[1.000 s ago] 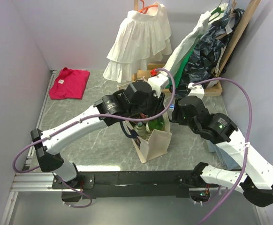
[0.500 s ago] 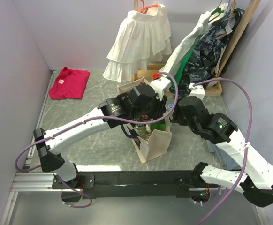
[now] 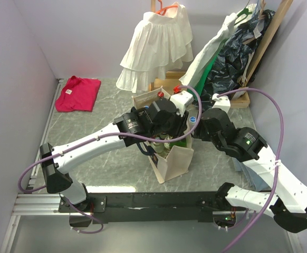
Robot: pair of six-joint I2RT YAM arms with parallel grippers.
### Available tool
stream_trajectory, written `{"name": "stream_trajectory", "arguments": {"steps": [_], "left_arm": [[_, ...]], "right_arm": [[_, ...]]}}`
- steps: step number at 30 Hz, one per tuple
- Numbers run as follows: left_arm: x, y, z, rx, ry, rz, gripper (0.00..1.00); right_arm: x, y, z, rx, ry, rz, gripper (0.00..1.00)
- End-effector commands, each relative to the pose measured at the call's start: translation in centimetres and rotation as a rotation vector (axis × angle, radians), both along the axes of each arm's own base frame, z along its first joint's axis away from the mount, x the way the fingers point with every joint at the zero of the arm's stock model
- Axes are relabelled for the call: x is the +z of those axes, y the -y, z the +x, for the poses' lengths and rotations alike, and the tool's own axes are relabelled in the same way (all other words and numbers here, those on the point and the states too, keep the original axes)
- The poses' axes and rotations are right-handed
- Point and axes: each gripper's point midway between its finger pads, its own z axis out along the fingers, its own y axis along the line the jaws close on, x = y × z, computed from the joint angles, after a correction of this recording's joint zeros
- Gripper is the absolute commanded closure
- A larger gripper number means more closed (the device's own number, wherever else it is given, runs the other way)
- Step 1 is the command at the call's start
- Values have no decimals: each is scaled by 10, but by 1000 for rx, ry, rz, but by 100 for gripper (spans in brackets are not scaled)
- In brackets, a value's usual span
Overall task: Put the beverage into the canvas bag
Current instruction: Place the drink in the canvas bag.
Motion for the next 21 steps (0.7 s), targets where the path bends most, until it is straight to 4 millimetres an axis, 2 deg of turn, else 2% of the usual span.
{"name": "stream_trajectory", "arguments": {"steps": [1, 14, 21], "left_arm": [[75, 20, -5, -16, 83, -252, 99], [58, 31, -26, -48, 26, -263, 99], [42, 26, -23, -8, 33, -238, 99]], "right_arm": [[0, 6, 1, -33, 16, -7, 41], [0, 9, 2, -47, 19, -19, 40], [1, 7, 4, -39, 20, -22, 40]]}}
